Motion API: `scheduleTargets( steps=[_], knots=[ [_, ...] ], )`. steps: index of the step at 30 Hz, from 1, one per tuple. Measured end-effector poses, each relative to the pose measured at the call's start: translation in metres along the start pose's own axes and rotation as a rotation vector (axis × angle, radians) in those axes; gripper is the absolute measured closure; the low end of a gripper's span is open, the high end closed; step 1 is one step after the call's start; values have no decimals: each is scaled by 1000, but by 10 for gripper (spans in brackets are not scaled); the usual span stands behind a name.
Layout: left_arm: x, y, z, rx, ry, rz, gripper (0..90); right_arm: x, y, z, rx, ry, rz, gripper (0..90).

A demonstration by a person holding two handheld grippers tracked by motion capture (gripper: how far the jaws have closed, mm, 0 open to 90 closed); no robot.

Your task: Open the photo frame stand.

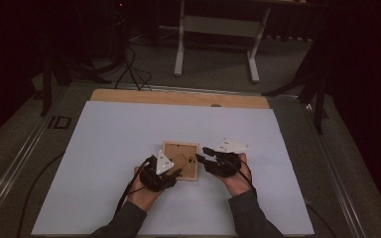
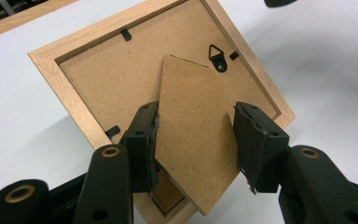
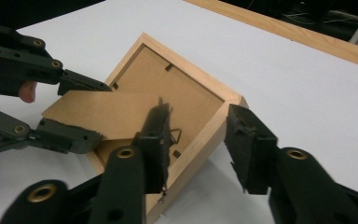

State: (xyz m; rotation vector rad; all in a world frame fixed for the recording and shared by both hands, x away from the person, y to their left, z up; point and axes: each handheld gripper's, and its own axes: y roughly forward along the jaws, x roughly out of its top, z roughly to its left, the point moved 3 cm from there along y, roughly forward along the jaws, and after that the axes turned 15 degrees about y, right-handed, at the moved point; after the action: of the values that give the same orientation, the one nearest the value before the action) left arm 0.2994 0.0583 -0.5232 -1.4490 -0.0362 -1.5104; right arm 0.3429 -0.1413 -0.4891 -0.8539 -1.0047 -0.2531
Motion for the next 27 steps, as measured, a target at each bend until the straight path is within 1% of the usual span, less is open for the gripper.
scheduleTargets(
  steps=[4, 5, 9, 10, 12, 15, 16, 17, 21, 22, 23, 24, 27],
  knots=[
    [-2, -1, -1, 5, 6, -11, 531, 9, 3, 0, 3, -3, 32, 528],
    [-2, -2, -1, 6, 14, -11, 531, 9, 3, 0, 3, -3, 32, 528],
    [-3, -2, -1, 9, 22, -16, 531, 12, 7, -1, 7, 4, 38, 515],
    [-4, -2, -1, 7, 23, -23, 531, 13, 13, -4, 10, 19, 46, 501],
    [-5, -2, -1, 6, 22, -28, 531, 11, 15, -8, 7, 45, 59, 488],
    [-5, -2, -1, 5, 23, -31, 531, 10, 16, -10, 6, 50, 63, 486],
    [-5, -2, -1, 5, 23, -31, 531, 8, 16, -12, 10, 65, 64, 486],
    [-5, -2, -2, 10, 21, -38, 531, 4, 19, -15, 27, 100, 72, 473],
    [-5, -4, -4, 18, 29, -43, 531, 1, 24, -15, 35, 110, 93, 456],
    [-5, -5, -4, 23, 42, -44, 531, -1, 27, -14, 57, 124, 105, 447],
    [-5, -5, -4, 23, 42, -44, 532, -1, 27, -14, 57, 124, 105, 447],
    [-5, -5, -5, 28, 51, -48, 532, -1, 28, -14, 76, 143, 109, 435],
    [-6, -5, -5, 28, 52, -52, 531, -2, 29, -15, 72, 142, 116, 430]
  ],
)
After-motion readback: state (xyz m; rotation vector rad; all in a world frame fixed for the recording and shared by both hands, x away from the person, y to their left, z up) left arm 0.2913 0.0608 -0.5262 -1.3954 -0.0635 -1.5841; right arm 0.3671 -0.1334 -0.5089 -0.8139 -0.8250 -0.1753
